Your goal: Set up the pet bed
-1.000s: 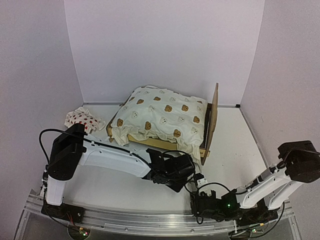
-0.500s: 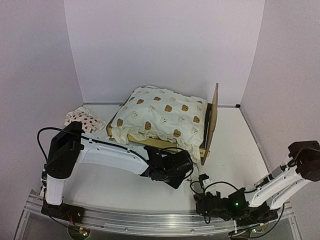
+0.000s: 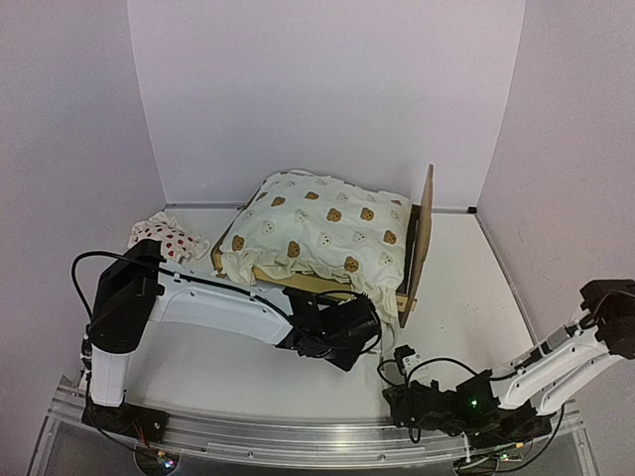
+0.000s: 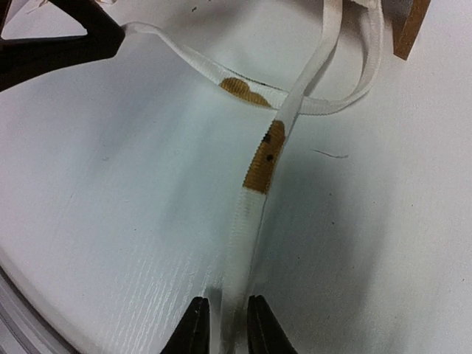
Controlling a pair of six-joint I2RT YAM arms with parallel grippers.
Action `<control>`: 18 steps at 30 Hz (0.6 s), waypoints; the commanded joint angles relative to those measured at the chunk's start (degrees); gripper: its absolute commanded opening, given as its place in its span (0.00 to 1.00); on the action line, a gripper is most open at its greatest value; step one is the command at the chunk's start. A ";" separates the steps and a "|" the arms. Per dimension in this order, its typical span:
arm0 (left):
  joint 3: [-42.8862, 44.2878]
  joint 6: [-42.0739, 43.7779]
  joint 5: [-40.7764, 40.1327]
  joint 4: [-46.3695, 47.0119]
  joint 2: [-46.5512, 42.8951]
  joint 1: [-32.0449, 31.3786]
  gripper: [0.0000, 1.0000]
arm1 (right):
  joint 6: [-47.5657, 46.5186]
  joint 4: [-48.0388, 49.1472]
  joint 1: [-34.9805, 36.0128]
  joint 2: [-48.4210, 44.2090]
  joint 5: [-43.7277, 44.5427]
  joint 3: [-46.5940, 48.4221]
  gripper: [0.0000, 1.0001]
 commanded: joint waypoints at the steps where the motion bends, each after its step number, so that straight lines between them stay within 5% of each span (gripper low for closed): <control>1: -0.88 1.05 1.18 2.36 -4.14 0.34 0.00 | -5.05 -3.94 -0.29 -7.60 1.08 0.35 0.34; 4: -0.63 1.78 2.23 2.64 -4.29 0.35 0.00 | -8.40 -5.97 -3.56 -15.20 0.01 -0.56 0.44; 10: -0.43 2.65 3.30 3.16 -4.01 0.34 0.00 | -13.78 -8.81 -14.92 -25.36 -4.79 -1.76 0.43; 18: -0.01 3.40 4.46 4.01 -4.44 0.32 0.00 | -16.01 -7.52 -27.07 -15.85 -14.01 2.98 0.40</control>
